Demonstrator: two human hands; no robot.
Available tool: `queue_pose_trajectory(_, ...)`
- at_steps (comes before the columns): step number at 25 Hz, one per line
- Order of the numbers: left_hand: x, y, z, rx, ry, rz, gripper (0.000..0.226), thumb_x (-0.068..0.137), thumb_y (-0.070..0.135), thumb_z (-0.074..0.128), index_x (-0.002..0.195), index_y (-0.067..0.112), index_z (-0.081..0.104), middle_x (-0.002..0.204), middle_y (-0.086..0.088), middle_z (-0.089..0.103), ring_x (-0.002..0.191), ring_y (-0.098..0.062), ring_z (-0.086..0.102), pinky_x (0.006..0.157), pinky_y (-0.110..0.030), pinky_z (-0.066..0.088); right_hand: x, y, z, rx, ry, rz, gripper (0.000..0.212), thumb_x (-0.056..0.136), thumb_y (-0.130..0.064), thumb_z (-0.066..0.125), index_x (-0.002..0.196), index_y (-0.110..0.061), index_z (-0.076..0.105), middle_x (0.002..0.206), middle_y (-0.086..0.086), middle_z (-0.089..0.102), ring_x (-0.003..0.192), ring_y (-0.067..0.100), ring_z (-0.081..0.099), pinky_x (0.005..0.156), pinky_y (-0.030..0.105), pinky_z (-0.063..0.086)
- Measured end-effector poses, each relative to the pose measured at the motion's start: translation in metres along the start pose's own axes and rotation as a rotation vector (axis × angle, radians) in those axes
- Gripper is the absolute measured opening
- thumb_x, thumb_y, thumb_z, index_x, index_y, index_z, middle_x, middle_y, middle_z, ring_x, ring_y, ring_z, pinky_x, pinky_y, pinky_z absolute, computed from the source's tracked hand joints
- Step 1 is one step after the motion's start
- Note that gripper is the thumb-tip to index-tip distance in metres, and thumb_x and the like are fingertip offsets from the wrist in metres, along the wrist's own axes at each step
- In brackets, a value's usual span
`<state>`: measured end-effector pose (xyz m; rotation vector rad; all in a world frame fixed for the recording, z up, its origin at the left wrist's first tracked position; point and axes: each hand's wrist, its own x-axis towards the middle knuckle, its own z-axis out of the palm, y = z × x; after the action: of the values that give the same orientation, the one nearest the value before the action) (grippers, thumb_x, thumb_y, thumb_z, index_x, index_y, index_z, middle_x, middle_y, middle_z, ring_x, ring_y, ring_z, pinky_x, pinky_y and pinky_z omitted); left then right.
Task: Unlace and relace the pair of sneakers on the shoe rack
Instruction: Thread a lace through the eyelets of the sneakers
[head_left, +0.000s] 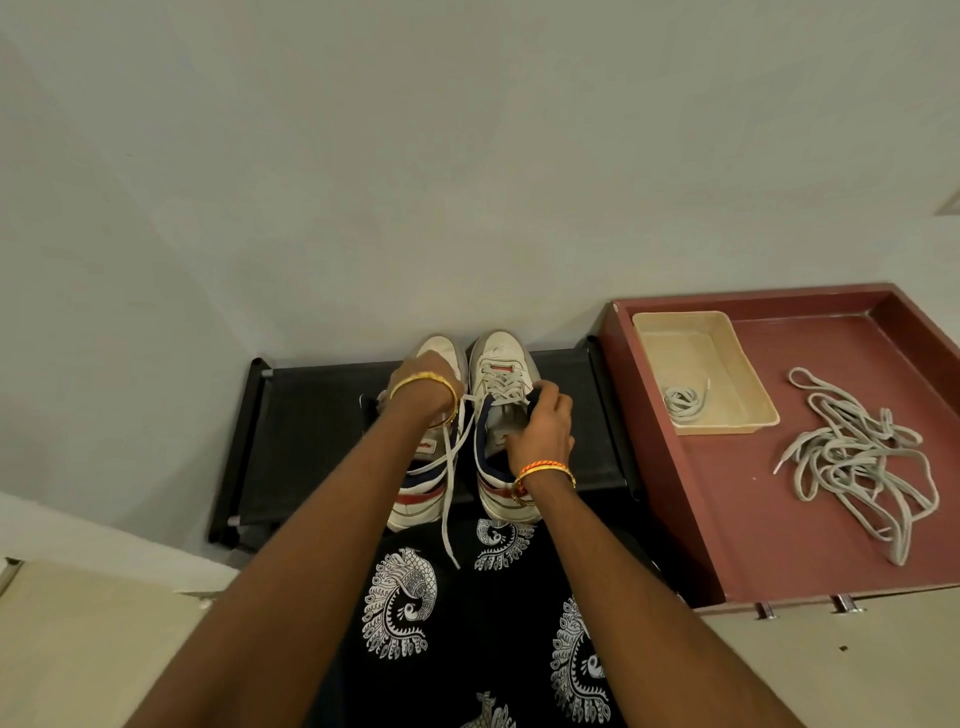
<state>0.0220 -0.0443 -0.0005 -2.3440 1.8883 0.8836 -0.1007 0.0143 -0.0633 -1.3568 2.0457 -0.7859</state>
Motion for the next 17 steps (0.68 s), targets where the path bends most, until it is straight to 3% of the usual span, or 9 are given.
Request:
queue_pose_trajectory(2, 0.009, 0.001, 0.012, 0.089, -0.054, 0.026, 0.046, 0.090, 0.039, 0.054, 0.121, 0.005, 0.057, 0.122, -0.015, 0.059, 0.111, -0.031, 0.055, 0.092, -0.037, 0.045, -0.001, 0.000, -0.002, 0.024, 0.011, 0.009, 0.055, 0.079, -0.002, 0.062, 0.128, -0.012, 0.040, 0.130, 0.012, 0.039, 0.116, 0.032, 0.048, 0.096, 0.046, 0.038)
queue_pose_trajectory(6, 0.010, 0.007, 0.018, 0.017, -0.145, -0.024, 0.063, 0.090, 0.039, 0.054, 0.141, 0.006, 0.036, 0.143, -0.016, 0.041, 0.130, -0.032, 0.039, 0.108, -0.040, 0.033, -0.002, -0.001, -0.003, 0.032, 0.008, 0.011, 0.057, 0.077, 0.001, 0.061, 0.128, -0.012, 0.040, 0.131, 0.011, 0.039, 0.116, 0.031, 0.048, 0.097, 0.046, 0.037)
queue_pose_trajectory(10, 0.013, -0.001, 0.023, -0.214, -0.221, -0.132, 0.077, 0.078, 0.037, 0.068, 0.141, 0.009, 0.033, 0.142, -0.014, 0.039, 0.129, -0.034, 0.037, 0.106, -0.042, 0.035, -0.003, 0.001, -0.002, 0.042, 0.022, 0.015, 0.057, 0.077, -0.001, 0.063, 0.128, -0.012, 0.041, 0.130, 0.011, 0.039, 0.116, 0.031, 0.049, 0.097, 0.047, 0.040)
queue_pose_trajectory(12, 0.011, -0.001, 0.020, -0.521, -0.270, -0.193, 0.062, 0.074, 0.027, 0.066, 0.127, 0.004, 0.045, 0.127, -0.014, 0.051, 0.113, -0.033, 0.050, 0.092, -0.037, 0.044, -0.003, 0.001, -0.002, 0.041, 0.012, 0.010, 0.058, 0.076, 0.000, 0.063, 0.129, -0.012, 0.041, 0.131, 0.011, 0.039, 0.116, 0.032, 0.049, 0.096, 0.046, 0.041)
queue_pose_trajectory(13, 0.008, 0.002, 0.017, -0.662, -0.291, -0.203, 0.045, 0.074, 0.020, 0.060, 0.113, 0.000, 0.052, 0.110, -0.014, 0.057, 0.096, -0.028, 0.056, 0.080, -0.033, 0.047, -0.003, 0.001, -0.002, 0.035, 0.004, 0.007, 0.058, 0.076, 0.000, 0.063, 0.129, -0.012, 0.041, 0.131, 0.012, 0.039, 0.116, 0.032, 0.049, 0.096, 0.046, 0.041)
queue_pose_trajectory(15, -0.002, 0.009, -0.001, -0.799, -0.258, -0.194, 0.010, 0.079, 0.011, 0.049, 0.075, 0.003, 0.053, 0.080, -0.009, 0.049, 0.066, -0.018, 0.044, 0.059, -0.026, 0.038, -0.001, 0.001, -0.004, 0.039, -0.004, 0.005, 0.058, 0.075, 0.000, 0.064, 0.128, -0.011, 0.041, 0.130, 0.013, 0.039, 0.116, 0.033, 0.049, 0.097, 0.047, 0.042)
queue_pose_trajectory(17, -0.008, 0.015, -0.024, -0.879, -0.207, -0.118, 0.020, 0.081, 0.009, 0.048, 0.061, 0.008, 0.051, 0.081, -0.008, 0.046, 0.065, -0.017, 0.039, 0.059, -0.027, 0.038, 0.000, 0.001, -0.008, 0.107, -0.001, 0.022, 0.056, 0.073, 0.002, 0.063, 0.124, -0.008, 0.044, 0.128, 0.015, 0.040, 0.116, 0.034, 0.048, 0.098, 0.046, 0.042)
